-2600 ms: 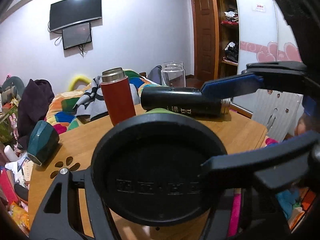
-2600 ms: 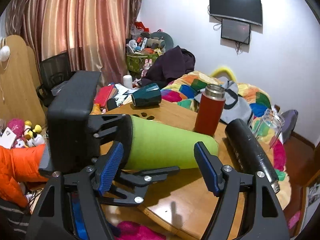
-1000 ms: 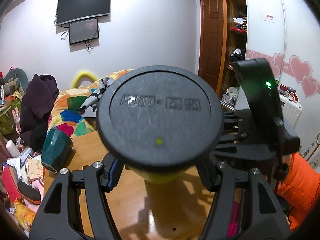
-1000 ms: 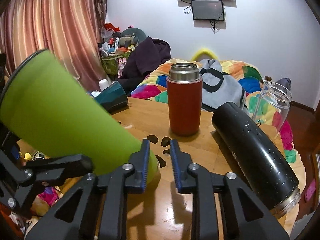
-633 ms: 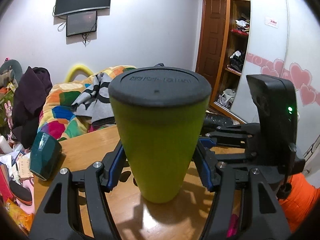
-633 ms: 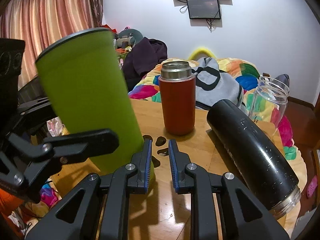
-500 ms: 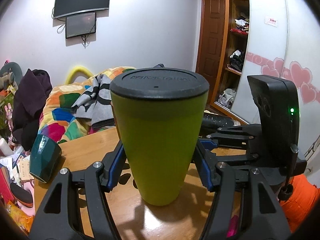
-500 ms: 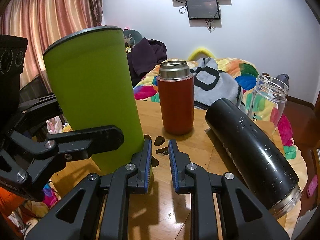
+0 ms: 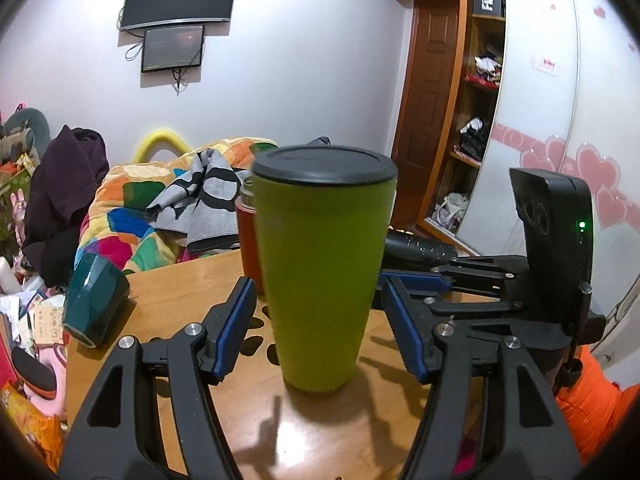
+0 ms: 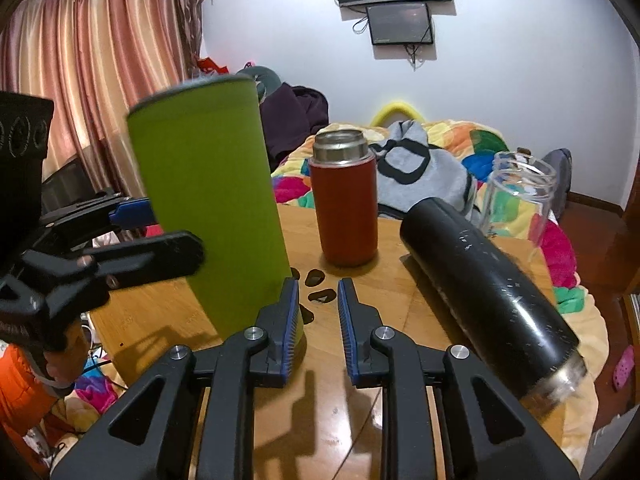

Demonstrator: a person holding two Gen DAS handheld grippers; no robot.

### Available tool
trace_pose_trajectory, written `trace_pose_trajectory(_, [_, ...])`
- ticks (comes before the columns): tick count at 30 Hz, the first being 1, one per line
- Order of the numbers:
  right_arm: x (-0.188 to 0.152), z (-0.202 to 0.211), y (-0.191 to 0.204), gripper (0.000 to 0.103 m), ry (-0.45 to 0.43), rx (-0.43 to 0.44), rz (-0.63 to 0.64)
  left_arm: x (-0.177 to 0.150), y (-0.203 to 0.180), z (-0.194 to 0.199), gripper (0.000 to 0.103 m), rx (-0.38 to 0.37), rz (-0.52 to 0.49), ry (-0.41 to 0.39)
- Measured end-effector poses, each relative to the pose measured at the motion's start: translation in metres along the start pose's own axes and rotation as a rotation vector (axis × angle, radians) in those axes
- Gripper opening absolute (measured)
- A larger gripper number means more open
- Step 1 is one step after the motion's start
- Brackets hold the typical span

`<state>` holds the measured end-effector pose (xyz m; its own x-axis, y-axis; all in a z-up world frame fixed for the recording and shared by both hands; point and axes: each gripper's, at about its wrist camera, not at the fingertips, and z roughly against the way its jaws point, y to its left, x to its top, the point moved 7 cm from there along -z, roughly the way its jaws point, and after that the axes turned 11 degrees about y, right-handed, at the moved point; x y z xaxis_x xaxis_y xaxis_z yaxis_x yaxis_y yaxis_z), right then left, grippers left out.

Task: Flip cup upside down
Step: 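Open the left gripper and release the inverted tumbler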

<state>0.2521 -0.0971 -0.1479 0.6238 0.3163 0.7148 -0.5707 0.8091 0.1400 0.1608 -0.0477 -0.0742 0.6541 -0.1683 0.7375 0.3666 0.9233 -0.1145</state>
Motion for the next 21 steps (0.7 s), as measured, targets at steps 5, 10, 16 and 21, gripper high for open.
trace_pose_trajectory(5, [-0.002,0.024,0.004,0.026,-0.039,-0.043,0.006,-0.004,0.005,0.024,0.068,0.027,0.02,-0.048])
trace_pose_trajectory(10, [-0.002,0.057,0.015,0.04,-0.107,-0.081,0.029,-0.005,0.007,0.053,0.077,0.05,0.042,-0.118])
trace_pose_trajectory(16, [-0.002,0.09,0.028,0.074,-0.191,-0.113,0.027,-0.011,0.008,0.085,0.099,0.137,0.081,-0.21])
trace_pose_trajectory(21, [-0.002,0.116,0.036,0.092,-0.258,-0.133,0.006,-0.02,0.003,0.094,0.103,0.181,0.105,-0.218])
